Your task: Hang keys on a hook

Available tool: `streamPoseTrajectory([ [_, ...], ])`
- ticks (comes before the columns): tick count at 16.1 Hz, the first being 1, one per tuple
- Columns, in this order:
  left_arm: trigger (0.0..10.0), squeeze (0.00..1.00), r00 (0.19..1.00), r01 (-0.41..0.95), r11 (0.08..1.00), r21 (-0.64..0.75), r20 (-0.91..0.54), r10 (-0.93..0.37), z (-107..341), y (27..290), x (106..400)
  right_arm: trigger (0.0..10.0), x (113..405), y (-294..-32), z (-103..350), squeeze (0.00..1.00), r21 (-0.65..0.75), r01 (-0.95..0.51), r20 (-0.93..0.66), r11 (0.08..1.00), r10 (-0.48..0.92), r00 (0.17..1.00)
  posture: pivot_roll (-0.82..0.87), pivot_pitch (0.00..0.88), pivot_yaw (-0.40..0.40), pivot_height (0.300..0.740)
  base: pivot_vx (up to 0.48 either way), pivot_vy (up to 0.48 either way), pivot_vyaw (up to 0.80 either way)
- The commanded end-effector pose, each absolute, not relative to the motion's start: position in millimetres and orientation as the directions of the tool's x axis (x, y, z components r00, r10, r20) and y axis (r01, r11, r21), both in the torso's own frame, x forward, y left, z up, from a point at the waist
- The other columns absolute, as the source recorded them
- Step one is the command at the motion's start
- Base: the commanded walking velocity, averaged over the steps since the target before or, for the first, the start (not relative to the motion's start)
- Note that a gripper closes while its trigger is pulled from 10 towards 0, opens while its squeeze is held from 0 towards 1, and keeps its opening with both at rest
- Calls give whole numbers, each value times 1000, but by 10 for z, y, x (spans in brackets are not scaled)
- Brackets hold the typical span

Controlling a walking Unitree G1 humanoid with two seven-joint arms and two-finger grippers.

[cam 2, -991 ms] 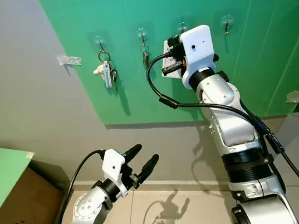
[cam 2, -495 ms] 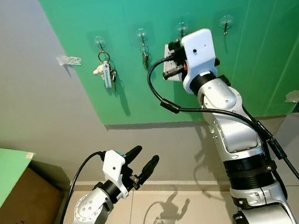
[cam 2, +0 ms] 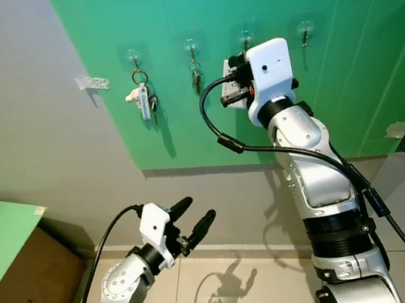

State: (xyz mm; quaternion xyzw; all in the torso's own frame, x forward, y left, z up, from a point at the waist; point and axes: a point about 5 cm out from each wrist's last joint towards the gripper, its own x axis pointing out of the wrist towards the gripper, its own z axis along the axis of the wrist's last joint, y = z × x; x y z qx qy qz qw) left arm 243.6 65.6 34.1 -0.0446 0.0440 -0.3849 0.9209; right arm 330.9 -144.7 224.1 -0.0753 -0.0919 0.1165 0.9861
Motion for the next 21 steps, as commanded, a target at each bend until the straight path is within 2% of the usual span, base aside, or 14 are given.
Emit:
streamPoseTrajectory([
  [1, 10000, 0, 707, 700, 706, -104, -42, -706, 364, 664, 2480, 0, 3321, -1468, 2288, 39, -153, -205, 172, 967, 231, 958, -261, 0, 90, 740, 0, 0, 0],
  [10, 10000, 0, 708, 698, 709, -98, -50, -704, 355, 683, 2483, 0, 3424, -1507, 2287, 43, -72, -192, 145, 979, 200, 969, -250, 0, 90, 740, 0, 0, 0],
  [16, 10000, 0, 712, 695, 713, -94, -55, -701, 349, 688, 2488, 0, 3486, -1479, 2333, 39, -65, -213, 149, 975, 221, 964, -245, 0, 84, 740, 0, 0, 0],
  [21, 10000, 0, 713, 692, 715, -98, -59, -698, 343, 685, 2489, 0, 3556, -1484, 2350, 39, 11, -247, 107, 969, 245, 964, -244, 0, 82, 740, 0, 0, 0],
])
